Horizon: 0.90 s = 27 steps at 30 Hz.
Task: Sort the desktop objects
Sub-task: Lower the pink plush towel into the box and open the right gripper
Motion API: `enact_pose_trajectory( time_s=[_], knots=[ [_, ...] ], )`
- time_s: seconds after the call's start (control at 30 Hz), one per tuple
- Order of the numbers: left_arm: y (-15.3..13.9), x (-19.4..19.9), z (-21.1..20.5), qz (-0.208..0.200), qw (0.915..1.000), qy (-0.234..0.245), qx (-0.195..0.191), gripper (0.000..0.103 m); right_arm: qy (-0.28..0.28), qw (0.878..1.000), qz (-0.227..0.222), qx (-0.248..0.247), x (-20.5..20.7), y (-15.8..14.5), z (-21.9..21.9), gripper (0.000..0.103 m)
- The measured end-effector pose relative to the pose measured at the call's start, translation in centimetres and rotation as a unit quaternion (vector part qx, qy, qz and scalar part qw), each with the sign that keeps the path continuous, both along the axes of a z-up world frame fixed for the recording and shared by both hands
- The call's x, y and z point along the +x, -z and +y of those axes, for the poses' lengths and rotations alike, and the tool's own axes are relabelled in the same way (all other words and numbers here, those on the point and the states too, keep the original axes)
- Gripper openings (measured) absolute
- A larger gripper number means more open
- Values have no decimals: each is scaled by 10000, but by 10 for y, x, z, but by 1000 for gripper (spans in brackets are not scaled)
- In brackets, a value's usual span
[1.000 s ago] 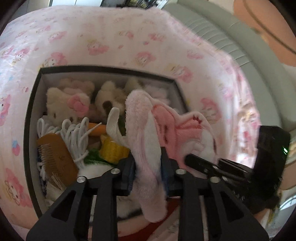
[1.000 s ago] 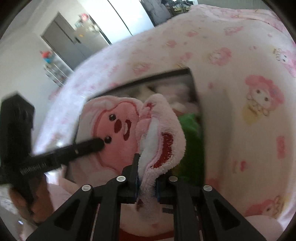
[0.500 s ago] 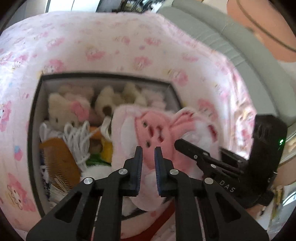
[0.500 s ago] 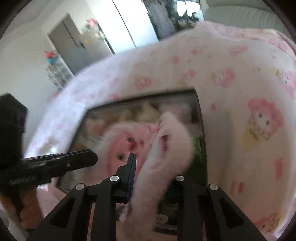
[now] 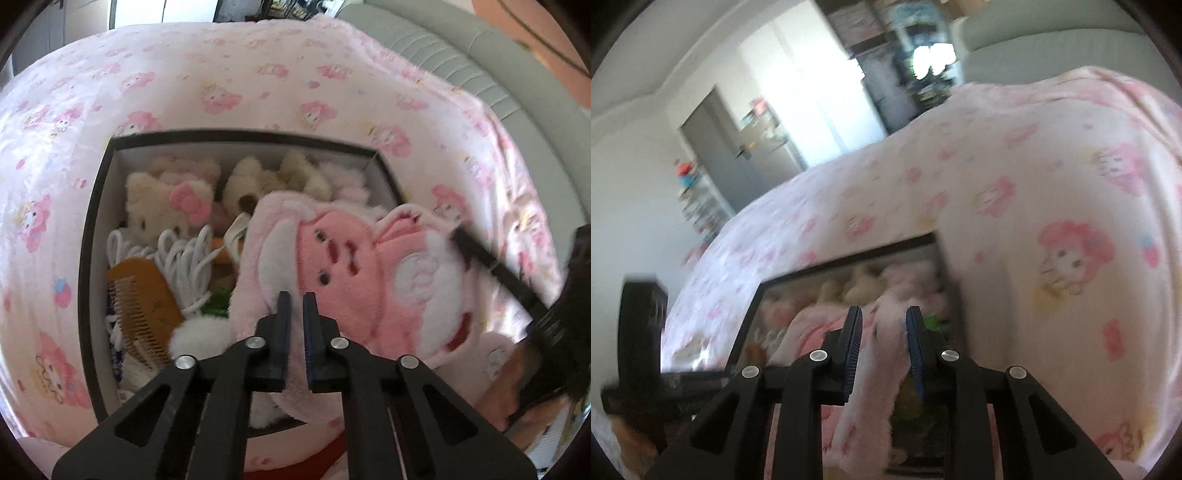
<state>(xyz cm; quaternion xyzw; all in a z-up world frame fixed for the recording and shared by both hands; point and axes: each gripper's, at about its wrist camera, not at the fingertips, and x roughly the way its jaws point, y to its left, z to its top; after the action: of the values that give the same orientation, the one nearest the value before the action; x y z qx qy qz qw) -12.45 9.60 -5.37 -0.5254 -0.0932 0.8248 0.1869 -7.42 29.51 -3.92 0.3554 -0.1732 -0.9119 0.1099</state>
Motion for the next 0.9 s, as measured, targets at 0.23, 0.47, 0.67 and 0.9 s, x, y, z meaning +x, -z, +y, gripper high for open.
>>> enact_pose_trajectory(
  time_s=[0.23,0.47,0.67,0.9],
  knots=[
    [12,-19,10,-128,9998,14,140,5,219,9965,-202,777,-10,9,-18,21],
    [10,-9,9,-80,9998,-135,-76,5,807,9930,648,571,13,-13,3,21],
    [-2,-3,19,159,9987,-185,-449,30,-111,9989,-28,454,-9,7,-18,21],
    [2,-2,31,355,9961,-82,-802,43,-411,9913,-982,772,-33,37,-32,21]
  ],
)
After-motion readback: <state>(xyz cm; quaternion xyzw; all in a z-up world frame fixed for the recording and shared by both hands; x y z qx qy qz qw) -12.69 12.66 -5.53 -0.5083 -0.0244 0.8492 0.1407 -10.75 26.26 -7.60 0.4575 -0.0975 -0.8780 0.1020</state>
